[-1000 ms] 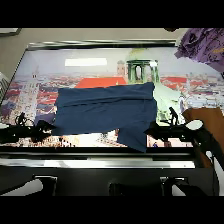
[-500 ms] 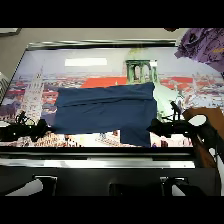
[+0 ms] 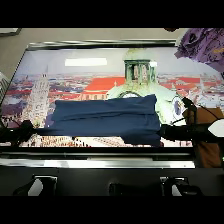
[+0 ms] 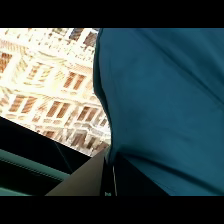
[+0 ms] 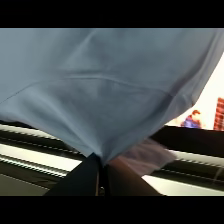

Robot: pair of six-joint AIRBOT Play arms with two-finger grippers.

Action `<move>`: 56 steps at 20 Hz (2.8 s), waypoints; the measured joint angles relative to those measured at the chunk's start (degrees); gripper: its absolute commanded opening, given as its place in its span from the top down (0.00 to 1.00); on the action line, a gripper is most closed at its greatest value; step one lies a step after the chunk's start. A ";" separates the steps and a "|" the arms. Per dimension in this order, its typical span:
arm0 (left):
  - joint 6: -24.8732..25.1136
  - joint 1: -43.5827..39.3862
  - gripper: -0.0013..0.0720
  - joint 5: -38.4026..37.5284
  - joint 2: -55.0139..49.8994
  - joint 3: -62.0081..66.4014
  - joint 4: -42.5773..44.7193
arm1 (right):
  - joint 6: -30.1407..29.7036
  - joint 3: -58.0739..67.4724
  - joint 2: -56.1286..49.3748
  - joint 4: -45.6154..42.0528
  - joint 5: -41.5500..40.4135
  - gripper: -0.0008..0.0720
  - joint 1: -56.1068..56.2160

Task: Fold the clothes and pants, and hang the long-sleeved shirts on hangers.

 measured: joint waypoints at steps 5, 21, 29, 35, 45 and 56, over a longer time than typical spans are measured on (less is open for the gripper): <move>-0.44 -1.86 0.97 6.38 0.35 0.00 -1.09 | -2.03 0.24 -2.69 -1.07 -2.89 0.96 0.00; 4.79 -14.60 0.96 26.88 -32.52 15.82 -1.42 | -8.70 26.38 -42.64 2.51 -12.94 0.96 0.26; 5.29 -17.97 0.90 26.84 -43.91 23.15 -1.27 | -8.15 28.22 -48.65 2.67 -19.82 0.91 1.25; 5.25 -17.75 0.13 25.35 -44.78 25.73 -1.20 | -4.72 31.45 -49.55 3.50 -18.99 0.42 1.27; 5.03 -14.45 0.04 15.52 -37.51 35.39 2.71 | -5.49 43.95 -55.06 6.34 -1.84 0.16 -10.51; 3.74 -14.27 0.04 13.86 -35.93 36.28 2.99 | -15.02 44.04 -68.00 17.59 4.13 0.16 -10.60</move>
